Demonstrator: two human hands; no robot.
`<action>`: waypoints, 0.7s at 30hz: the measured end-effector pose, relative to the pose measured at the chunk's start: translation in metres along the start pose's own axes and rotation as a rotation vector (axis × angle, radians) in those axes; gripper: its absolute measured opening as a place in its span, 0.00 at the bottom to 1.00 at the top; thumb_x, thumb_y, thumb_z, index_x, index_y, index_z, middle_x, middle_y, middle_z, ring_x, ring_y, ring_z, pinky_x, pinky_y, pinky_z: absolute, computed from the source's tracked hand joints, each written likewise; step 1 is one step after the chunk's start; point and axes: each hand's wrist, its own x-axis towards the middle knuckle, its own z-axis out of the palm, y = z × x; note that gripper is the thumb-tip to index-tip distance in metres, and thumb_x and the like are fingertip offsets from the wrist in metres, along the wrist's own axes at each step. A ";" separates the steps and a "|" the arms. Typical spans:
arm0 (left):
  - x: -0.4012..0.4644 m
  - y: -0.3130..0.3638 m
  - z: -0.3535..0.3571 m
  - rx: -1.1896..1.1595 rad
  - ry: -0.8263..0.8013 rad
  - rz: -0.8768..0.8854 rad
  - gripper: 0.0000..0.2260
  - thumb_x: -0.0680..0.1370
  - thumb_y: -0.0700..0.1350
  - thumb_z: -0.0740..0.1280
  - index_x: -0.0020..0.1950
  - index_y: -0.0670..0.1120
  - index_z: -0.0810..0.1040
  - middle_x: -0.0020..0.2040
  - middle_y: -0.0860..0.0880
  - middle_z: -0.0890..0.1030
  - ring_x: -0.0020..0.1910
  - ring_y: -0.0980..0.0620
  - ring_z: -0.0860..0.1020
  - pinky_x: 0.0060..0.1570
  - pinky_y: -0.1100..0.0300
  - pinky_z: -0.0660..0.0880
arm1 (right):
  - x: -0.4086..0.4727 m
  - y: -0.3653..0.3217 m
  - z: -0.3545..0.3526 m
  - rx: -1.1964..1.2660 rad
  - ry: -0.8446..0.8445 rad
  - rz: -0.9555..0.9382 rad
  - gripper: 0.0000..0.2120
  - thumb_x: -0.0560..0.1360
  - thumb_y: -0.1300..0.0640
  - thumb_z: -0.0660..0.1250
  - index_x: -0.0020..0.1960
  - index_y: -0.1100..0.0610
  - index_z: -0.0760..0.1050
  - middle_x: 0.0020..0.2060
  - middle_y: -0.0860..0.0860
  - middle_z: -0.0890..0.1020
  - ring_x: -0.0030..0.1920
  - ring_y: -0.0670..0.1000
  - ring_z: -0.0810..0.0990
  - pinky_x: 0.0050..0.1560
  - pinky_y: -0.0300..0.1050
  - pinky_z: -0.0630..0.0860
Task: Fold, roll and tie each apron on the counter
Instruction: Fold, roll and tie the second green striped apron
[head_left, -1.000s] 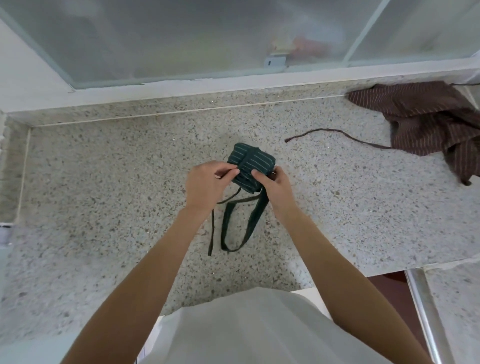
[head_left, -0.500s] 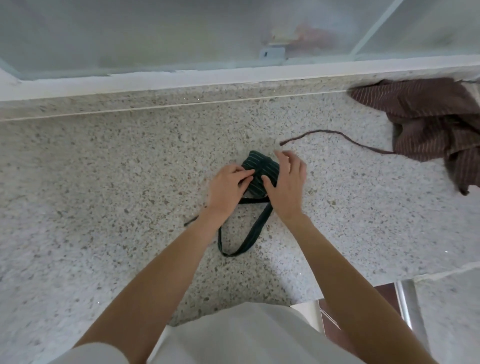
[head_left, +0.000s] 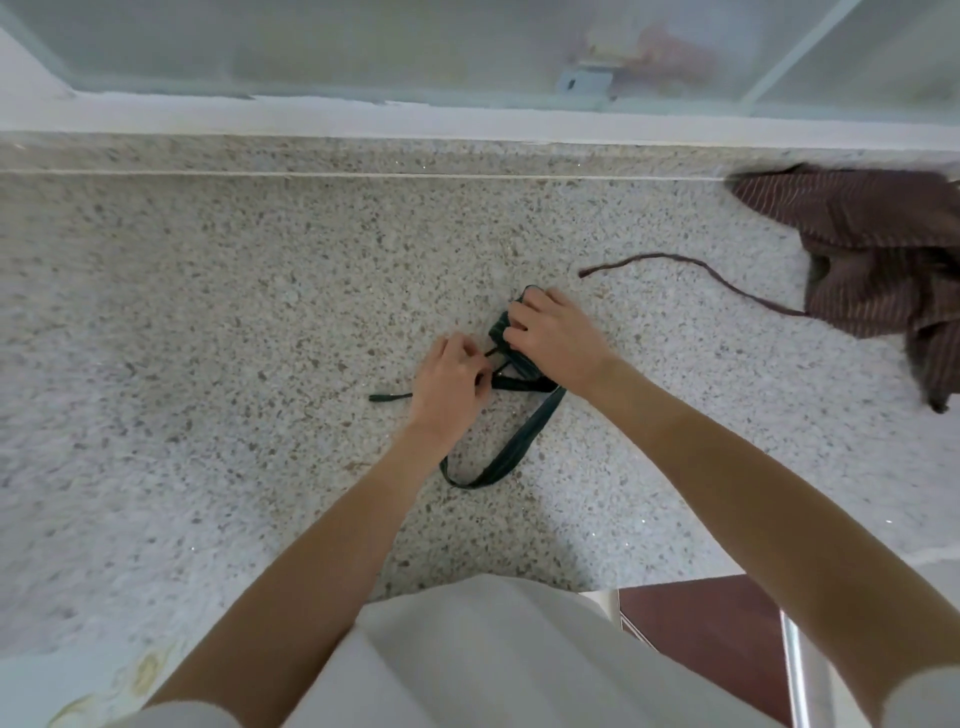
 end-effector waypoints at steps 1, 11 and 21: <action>0.002 0.002 0.000 0.012 -0.016 -0.078 0.04 0.71 0.43 0.72 0.42 0.43 0.83 0.44 0.45 0.76 0.44 0.44 0.76 0.42 0.53 0.76 | 0.003 -0.003 -0.003 0.003 -0.023 -0.022 0.07 0.62 0.65 0.75 0.36 0.58 0.78 0.38 0.54 0.79 0.41 0.55 0.78 0.40 0.46 0.76; 0.026 0.019 0.006 0.237 -0.284 -0.235 0.15 0.77 0.56 0.62 0.56 0.49 0.80 0.57 0.48 0.74 0.59 0.46 0.69 0.58 0.54 0.64 | 0.019 -0.010 -0.006 0.044 -0.216 0.263 0.20 0.51 0.68 0.81 0.38 0.61 0.75 0.34 0.57 0.78 0.24 0.51 0.75 0.20 0.35 0.58; 0.050 -0.020 -0.023 0.149 -0.252 -0.186 0.10 0.80 0.53 0.59 0.54 0.52 0.77 0.53 0.49 0.79 0.56 0.48 0.74 0.58 0.55 0.62 | 0.024 -0.010 0.004 0.121 -0.287 0.462 0.11 0.75 0.71 0.61 0.56 0.65 0.71 0.51 0.62 0.75 0.41 0.59 0.79 0.33 0.46 0.69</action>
